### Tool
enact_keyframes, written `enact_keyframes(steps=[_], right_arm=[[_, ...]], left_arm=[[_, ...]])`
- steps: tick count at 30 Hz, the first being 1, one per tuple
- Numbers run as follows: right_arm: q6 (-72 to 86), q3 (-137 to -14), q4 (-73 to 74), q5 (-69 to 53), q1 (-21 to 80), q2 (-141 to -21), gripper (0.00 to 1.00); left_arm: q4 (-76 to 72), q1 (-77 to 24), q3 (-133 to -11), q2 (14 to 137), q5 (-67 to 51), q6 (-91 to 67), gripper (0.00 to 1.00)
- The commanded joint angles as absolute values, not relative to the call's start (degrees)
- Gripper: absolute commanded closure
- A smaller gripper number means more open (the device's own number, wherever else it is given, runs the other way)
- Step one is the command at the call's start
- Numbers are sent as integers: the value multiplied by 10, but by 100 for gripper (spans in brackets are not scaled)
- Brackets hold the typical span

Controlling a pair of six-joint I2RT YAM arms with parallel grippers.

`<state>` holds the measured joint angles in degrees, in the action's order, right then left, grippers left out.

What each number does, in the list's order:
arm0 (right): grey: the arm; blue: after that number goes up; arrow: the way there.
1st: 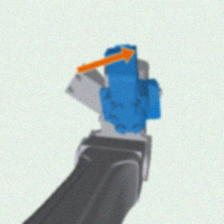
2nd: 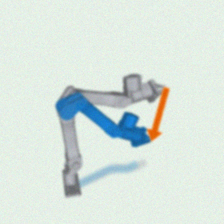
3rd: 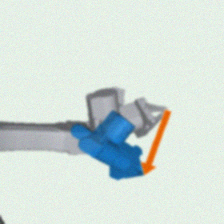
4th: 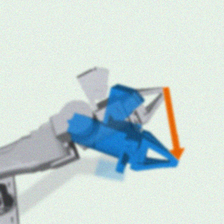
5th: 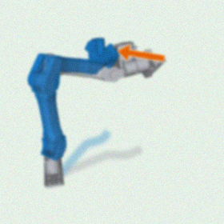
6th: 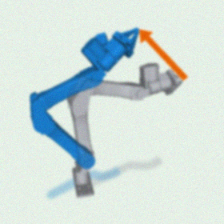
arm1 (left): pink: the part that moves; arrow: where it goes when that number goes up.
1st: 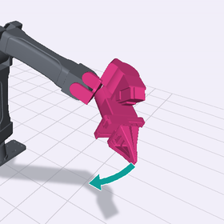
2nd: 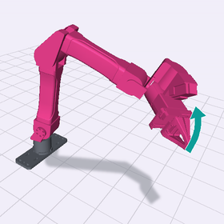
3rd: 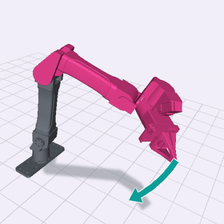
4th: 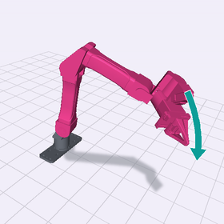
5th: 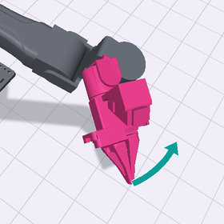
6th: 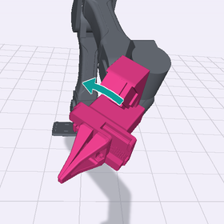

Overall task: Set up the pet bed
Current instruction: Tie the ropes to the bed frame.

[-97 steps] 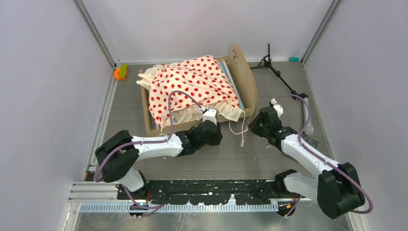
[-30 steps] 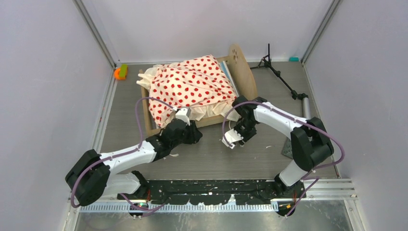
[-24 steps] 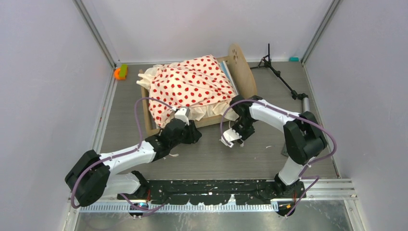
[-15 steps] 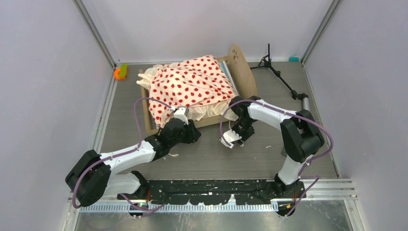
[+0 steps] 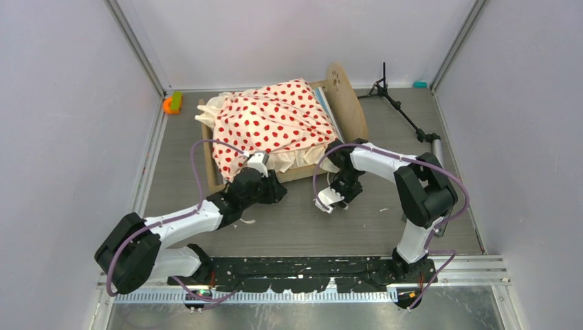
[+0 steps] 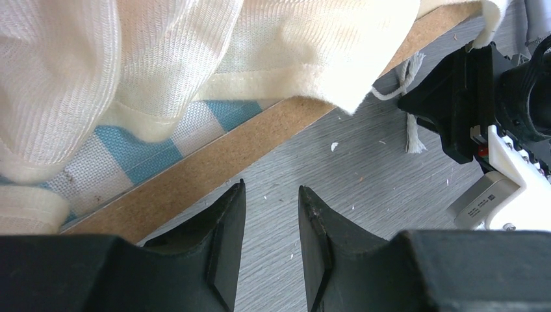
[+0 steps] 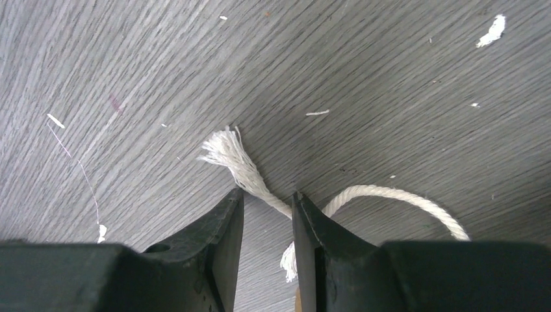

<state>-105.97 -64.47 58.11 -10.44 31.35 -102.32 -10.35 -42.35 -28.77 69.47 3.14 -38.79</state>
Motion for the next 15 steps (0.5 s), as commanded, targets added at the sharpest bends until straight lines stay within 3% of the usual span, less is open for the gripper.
enact_keyframes(steps=[1, 9, 15], right_arm=[[-1072, -638, 583, -88, 316, -1032, 63], [-1050, -636, 572, -102, 316, -1045, 73], [-1034, -636, 567, -113, 317, -1041, 95]], left_arm=[[-134, -417, -280, 692, 23, -393, 63], [-119, -411, -276, 676, 23, -395, 63], [-107, -409, -279, 668, 26, -400, 63]])
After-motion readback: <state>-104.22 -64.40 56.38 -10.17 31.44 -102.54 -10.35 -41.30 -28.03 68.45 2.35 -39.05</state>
